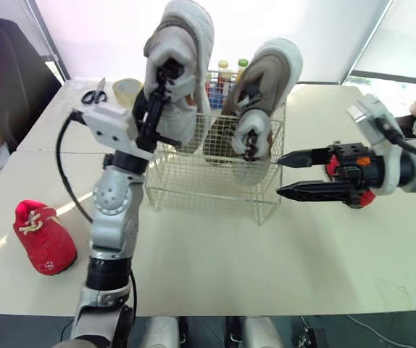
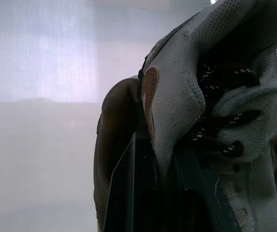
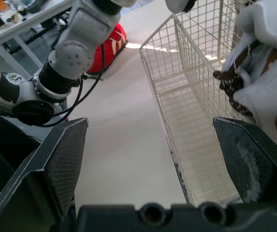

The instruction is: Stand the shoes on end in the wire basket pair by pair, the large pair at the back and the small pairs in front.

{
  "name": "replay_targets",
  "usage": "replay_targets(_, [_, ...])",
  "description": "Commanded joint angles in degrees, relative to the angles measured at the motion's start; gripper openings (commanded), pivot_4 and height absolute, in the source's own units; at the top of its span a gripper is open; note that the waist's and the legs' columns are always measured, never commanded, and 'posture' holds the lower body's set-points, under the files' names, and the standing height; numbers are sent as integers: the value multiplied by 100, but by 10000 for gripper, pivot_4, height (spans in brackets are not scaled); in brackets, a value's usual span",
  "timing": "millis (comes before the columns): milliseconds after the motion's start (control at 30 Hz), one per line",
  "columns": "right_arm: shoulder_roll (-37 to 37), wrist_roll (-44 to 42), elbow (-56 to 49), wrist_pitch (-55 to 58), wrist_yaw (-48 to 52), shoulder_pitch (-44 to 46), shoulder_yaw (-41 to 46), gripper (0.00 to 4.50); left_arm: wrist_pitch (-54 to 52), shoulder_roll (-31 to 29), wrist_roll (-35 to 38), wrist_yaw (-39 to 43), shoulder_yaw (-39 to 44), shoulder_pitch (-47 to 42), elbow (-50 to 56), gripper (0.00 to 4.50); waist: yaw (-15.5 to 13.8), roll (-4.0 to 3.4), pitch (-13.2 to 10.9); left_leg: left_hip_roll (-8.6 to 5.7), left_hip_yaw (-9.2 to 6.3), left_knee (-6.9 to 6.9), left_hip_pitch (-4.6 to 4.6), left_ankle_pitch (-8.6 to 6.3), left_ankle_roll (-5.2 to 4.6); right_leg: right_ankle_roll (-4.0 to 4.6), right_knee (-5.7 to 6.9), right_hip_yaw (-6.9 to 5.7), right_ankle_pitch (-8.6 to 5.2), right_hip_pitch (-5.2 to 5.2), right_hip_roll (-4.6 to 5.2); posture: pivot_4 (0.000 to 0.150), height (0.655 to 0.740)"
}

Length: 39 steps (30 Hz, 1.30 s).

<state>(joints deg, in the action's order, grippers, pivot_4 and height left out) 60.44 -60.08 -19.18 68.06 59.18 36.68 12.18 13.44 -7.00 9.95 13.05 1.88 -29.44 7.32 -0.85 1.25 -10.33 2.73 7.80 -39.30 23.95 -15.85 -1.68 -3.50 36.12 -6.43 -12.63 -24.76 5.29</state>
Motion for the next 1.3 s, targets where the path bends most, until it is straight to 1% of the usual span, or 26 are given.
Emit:
replay_targets(33, [28,-305,-252,85,-274,0,365,45000,568,83,-155,137,-91,-141,-658,295,-1,0,0,0,0,0,0,0,0,1,0,-1,1,0,2,1500,7400])
replay_targets(133, [-32,-436,-325,94,-473,-53,445,45000,796,97,-167,236,-113,-81,-1026,295,-3,0,1,0,0,0,-1,0,-1,1,0,-3,1,0,12,1500,7400])
replay_targets(333, [-218,-603,-385,-1,-769,-124,451,45000,1176,89,-490,166,-161,175,-1531,295,5,0,1,0,0,0,-1,-1,-2,1,0,-5,1,-1,16,1500,7400])
replay_targets(433, [-293,-574,-367,-80,-815,-130,387,45000,1109,172,-405,232,-206,393,-1704,295,-3,-13,10,0,0,0,-2,-1,-2,1,1,-5,1,0,17,1500,7400])
replay_targets(500, [-320,-537,-342,-142,-817,-125,339,45000,890,292,-177,192,-146,533,-1584,295,-4,-24,21,-1,0,0,-3,-1,-2,0,0,-6,1,2,19,1500,7400])
replay_targets(600, [-366,-486,-321,-242,-828,-127,263,45000,584,343,16,154,-102,723,-1103,295,10,-34,29,1,0,0,-4,-2,-4,1,0,-5,1,2,19,1500,7400])
replay_targets(667, [-445,-437,-320,-319,-846,-127,176,45000,248,380,248,42,-4,804,-729,8128,29,-46,36,3,-1,0,-5,-2,-4,1,0,-6,1,0,16,1500,7400])
replay_targets(700, [-482,-412,-323,-353,-854,-130,139,45000,72,387,368,15,27,848,-543,11237,32,-47,37,4,0,1,-5,-2,-4,1,0,-5,0,0,15,1500,7400])
replay_targets(800, [-556,-283,-283,-460,-823,-117,19,45000,-535,333,735,27,60,1007,69,26100,25,-48,37,9,-1,2,-5,-2,-4,1,1,-5,0,-2,9,1500,7400])
replay_targets(867, [-567,-217,-226,-514,-782,-91,-37,45000,-991,185,933,63,73,1189,541,26100,34,-48,37,9,-1,2,-2,-2,-3,2,1,-4,0,-4,7,1500,7400])
replay_targets(1033, [-568,-59,-82,-662,-670,-26,-151,45000,-2152,-476,1462,281,124,1732,1649,26100,38,-48,36,8,2,6,5,-4,-5,1,-1,-3,0,-12,-1,1500,7400])
replay_targets(1133, [-623,29,-10,-716,-656,59,-253,45000,-2699,-760,1818,362,197,1964,2025,26100,11,-49,36,6,1,5,7,-3,-5,2,-1,-3,-1,-13,-1,1500,7400])
replay_targets(1300, [-730,146,-9,-764,-682,112,-386,45000,-3297,-981,2226,348,389,2139,2375,26100,13,-48,36,3,1,4,10,-3,-4,17,-7,-3,-9,-13,5,1500,7400])
